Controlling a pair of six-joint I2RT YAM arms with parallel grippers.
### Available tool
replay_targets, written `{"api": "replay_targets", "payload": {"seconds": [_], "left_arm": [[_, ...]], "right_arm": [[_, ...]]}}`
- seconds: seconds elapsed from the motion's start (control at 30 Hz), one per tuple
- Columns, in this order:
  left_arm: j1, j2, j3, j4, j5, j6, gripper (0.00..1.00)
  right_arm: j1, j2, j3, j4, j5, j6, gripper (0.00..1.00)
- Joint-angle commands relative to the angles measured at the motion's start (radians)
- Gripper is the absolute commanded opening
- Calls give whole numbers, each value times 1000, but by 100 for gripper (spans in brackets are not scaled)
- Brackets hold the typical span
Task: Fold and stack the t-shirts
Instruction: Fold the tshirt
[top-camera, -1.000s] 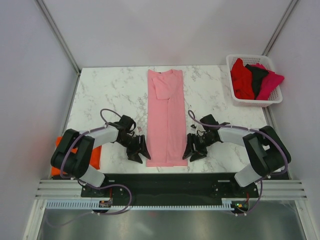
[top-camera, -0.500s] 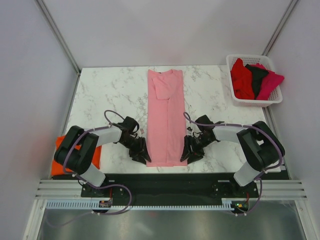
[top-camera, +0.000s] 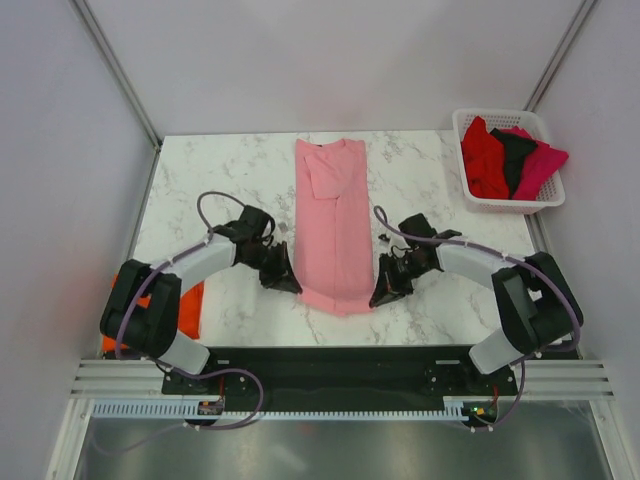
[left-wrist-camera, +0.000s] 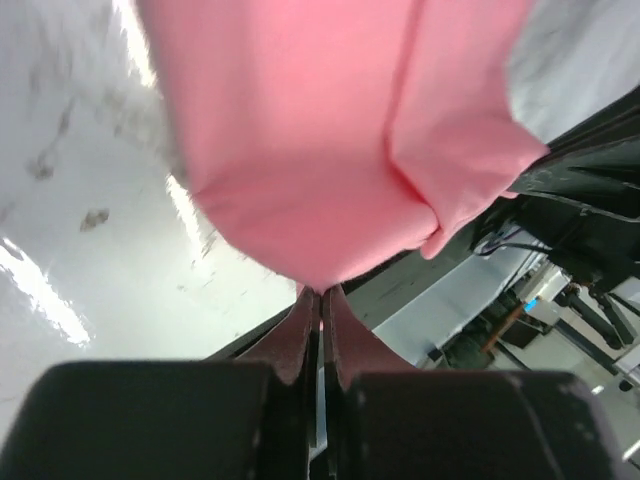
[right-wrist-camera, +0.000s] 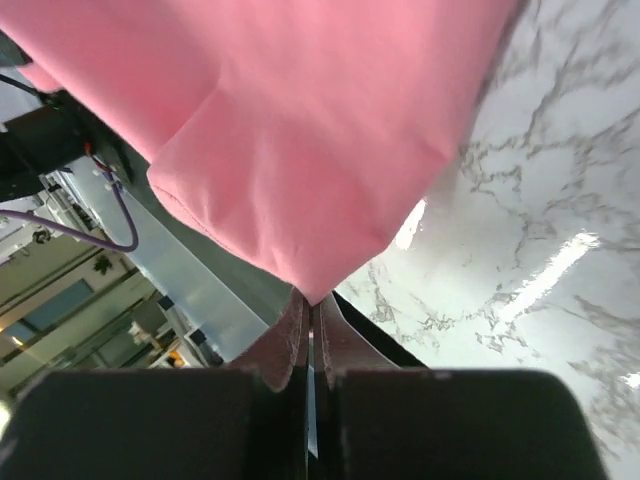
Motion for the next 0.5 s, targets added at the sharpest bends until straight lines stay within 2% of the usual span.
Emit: {"api": "replay_targets", "payload": {"seconds": [0.0, 0.27, 0.47], "left_arm": [[31, -46, 156, -9, -19, 85, 2], [117, 107, 463, -11, -54, 140, 2], [131, 270, 608, -9, -83, 193, 2]], "right_arm": [[-52, -56, 148, -50, -21, -90, 0], [-133, 108, 439, -14, 13, -139, 0], [-150, 279, 599, 46, 34, -146, 0]]}}
